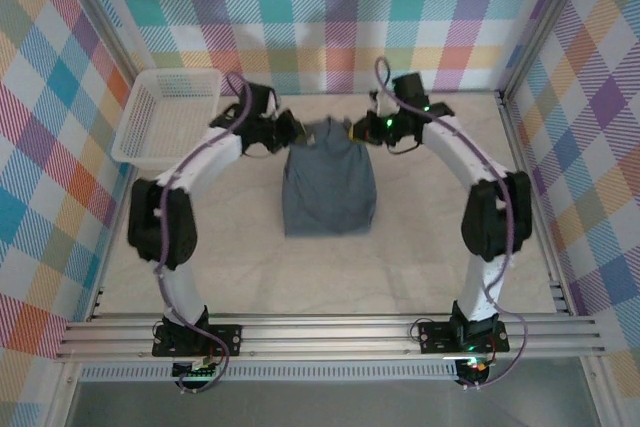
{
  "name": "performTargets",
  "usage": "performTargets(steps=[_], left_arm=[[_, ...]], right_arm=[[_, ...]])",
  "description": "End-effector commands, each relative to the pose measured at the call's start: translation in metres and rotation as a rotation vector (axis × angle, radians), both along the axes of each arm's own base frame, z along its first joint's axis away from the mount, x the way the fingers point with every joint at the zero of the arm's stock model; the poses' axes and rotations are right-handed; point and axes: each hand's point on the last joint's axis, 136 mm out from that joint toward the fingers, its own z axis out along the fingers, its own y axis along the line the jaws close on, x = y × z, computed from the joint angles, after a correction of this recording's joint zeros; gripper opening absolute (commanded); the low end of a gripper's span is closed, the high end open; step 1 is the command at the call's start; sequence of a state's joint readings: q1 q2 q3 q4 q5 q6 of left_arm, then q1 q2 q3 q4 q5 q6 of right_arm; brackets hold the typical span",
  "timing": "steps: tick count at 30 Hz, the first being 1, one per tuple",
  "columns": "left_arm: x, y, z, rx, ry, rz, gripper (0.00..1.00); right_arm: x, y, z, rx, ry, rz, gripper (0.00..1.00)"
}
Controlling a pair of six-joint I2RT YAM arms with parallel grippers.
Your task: Fold the inside-out t-shirt
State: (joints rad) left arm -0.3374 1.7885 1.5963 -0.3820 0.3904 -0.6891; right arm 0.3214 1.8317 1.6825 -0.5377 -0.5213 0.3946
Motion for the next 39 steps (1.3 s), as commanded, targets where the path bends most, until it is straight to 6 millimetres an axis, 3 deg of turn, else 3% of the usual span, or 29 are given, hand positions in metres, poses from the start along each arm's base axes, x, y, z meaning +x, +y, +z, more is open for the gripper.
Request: performTargets(steps=[1,2,4,5,8,10,13,15,18,23,26,29,32,35,39], left_arm=[[-0.044,0.007,0.097,-0.028,-0.229,-0.053,0.00],[-0.052,0.010,0.087,-0.009,-0.220,-0.047,0.00],[-0.074,0.017,0.046,0.048,-0.165,-0.031,0.00],[-0.084,0.019,0.023,0.069,-0.133,-0.024,0.00],[-0.125,0.021,-0.063,0.101,0.044,-0.029,0.00],[-0.154,0.023,-0.109,0.118,0.136,-0.024,0.00],[-0.190,0.035,-0.152,0.154,0.231,-0.002,0.00],[-0.204,0.045,-0.162,0.179,0.249,0.014,0.00],[-0.213,0.063,-0.157,0.250,0.232,0.040,0.00],[-0.205,0.087,-0.142,0.361,0.142,0.103,0.00],[-0.181,0.097,-0.124,0.434,0.060,0.173,0.00],[-0.149,0.103,-0.110,0.556,-0.036,0.200,0.06],[-0.117,0.115,-0.125,0.690,-0.055,0.227,0.08],[-0.086,0.102,-0.141,0.669,-0.058,0.198,0.09],[-0.071,0.089,-0.173,0.650,-0.021,0.164,0.29]], right_arm=[[-0.021,-0.005,0.093,0.059,-0.259,0.018,0.00],[-0.024,-0.008,0.096,0.059,-0.294,0.008,0.00],[-0.031,-0.014,0.071,0.046,-0.294,-0.011,0.00],[-0.035,-0.015,0.053,0.045,-0.262,-0.017,0.00],[-0.062,-0.010,-0.031,0.054,-0.030,-0.001,0.00],[-0.090,-0.006,-0.079,0.050,0.135,0.028,0.00],[-0.123,-0.005,-0.117,0.033,0.254,0.045,0.00],[-0.136,-0.007,-0.125,0.028,0.279,0.047,0.00],[-0.148,-0.009,-0.127,0.020,0.303,0.053,0.00],[-0.144,0.002,-0.115,0.013,0.279,0.062,0.00],[-0.123,0.003,-0.116,-0.023,0.245,0.014,0.01],[-0.095,0.002,-0.124,-0.085,0.199,-0.032,0.01],[-0.071,0.007,-0.144,-0.118,0.197,-0.046,0.00],[-0.057,0.010,-0.170,-0.149,0.232,-0.072,0.00],[-0.057,0.007,-0.195,-0.177,0.285,-0.096,0.16]])
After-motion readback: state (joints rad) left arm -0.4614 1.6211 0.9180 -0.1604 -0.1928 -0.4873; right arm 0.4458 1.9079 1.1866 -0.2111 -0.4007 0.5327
